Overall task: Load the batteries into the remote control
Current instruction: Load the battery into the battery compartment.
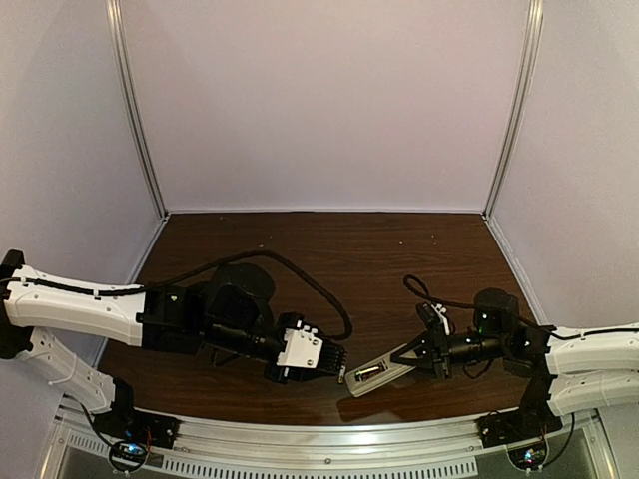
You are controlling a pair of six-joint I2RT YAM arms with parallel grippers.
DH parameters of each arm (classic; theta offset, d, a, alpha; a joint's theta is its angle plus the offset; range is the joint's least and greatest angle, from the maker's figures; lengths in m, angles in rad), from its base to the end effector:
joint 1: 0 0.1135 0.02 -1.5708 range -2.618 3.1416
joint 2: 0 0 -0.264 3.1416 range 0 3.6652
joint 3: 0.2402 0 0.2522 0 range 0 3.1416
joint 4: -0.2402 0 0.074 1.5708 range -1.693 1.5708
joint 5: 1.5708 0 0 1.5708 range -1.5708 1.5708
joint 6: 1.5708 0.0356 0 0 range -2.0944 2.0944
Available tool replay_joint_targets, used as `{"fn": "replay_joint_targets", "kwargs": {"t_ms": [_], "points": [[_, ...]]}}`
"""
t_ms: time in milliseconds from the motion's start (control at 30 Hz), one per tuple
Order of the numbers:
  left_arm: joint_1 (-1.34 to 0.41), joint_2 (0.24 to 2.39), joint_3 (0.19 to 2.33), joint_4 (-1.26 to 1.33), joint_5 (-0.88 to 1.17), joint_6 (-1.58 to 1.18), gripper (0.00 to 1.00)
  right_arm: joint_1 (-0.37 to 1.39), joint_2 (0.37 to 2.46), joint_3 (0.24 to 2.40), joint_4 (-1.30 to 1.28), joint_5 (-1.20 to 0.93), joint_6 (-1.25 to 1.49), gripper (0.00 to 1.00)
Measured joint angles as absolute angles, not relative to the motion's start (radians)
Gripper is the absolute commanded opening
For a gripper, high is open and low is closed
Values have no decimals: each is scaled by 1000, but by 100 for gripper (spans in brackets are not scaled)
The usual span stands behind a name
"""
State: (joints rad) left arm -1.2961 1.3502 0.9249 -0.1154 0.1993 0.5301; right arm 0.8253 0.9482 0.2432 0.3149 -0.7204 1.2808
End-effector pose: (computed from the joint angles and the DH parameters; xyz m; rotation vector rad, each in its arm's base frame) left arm 0.0755 -0.2940 0.2686 1.7910 1.2283 -0.6597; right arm 0.1080 0.1516 0.1766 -0.0489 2.5131 1.8733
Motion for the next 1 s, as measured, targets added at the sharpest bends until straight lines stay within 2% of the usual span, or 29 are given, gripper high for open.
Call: {"fn": "replay_joint_targets", "kwargs": {"t_ms": [367,1000], "points": [[-1320,1381,945,-161,296,648,34,825,1035,292,250,-841,1221,0],[-1367,1534,1045,-238,311,728,31,846,1115,344,265,-952,1176,0]]}}
